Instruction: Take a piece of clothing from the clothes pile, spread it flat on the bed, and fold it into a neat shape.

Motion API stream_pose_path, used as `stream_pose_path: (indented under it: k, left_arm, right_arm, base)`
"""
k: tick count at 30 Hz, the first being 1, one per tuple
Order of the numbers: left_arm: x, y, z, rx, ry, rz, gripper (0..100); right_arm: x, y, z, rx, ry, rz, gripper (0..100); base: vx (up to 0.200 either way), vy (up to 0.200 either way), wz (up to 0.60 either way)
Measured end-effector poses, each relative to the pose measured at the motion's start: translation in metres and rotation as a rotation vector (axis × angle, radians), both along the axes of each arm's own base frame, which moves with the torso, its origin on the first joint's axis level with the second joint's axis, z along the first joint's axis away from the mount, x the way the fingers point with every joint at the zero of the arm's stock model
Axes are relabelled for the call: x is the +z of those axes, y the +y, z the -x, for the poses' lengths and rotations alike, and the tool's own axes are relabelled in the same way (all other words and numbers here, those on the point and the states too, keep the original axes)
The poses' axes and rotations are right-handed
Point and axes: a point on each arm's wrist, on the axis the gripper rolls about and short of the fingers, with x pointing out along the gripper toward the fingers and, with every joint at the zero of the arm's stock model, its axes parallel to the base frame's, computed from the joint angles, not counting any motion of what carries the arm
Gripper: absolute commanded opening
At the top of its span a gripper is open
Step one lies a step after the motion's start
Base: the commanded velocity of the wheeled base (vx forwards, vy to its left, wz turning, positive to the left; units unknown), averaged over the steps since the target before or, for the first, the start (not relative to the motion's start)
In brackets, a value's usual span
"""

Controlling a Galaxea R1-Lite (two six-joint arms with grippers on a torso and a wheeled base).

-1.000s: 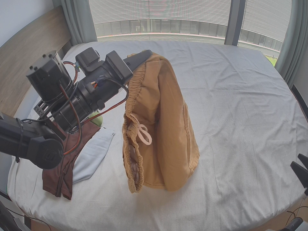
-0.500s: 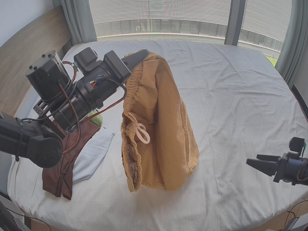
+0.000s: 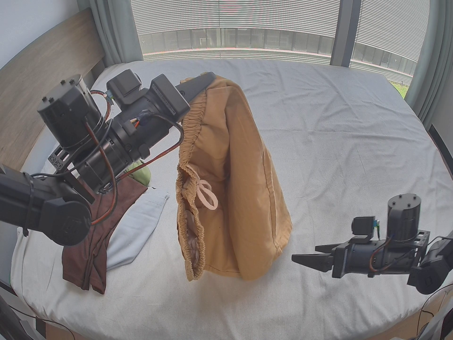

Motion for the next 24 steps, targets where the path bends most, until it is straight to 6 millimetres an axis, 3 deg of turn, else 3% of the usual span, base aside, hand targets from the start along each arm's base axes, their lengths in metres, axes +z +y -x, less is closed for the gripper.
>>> stream_pose_path:
  k: [9,24]
  left_arm:
    - [-0.003,-0.002,-0.002,0.000,0.004,-0.006,0]
    - [-0.003,-0.006,-0.008,0.021,-0.012,-0.009,0]
  right_arm:
    - [-0.040,0.026,-0.026,0.042,0.085,0.046,100]
    - [-0.075,0.058,-0.041,0.098,0.177,0.068,100]
  base:
    - [0.000,0.000,0.00]
    - [0.000,0.000,0.00]
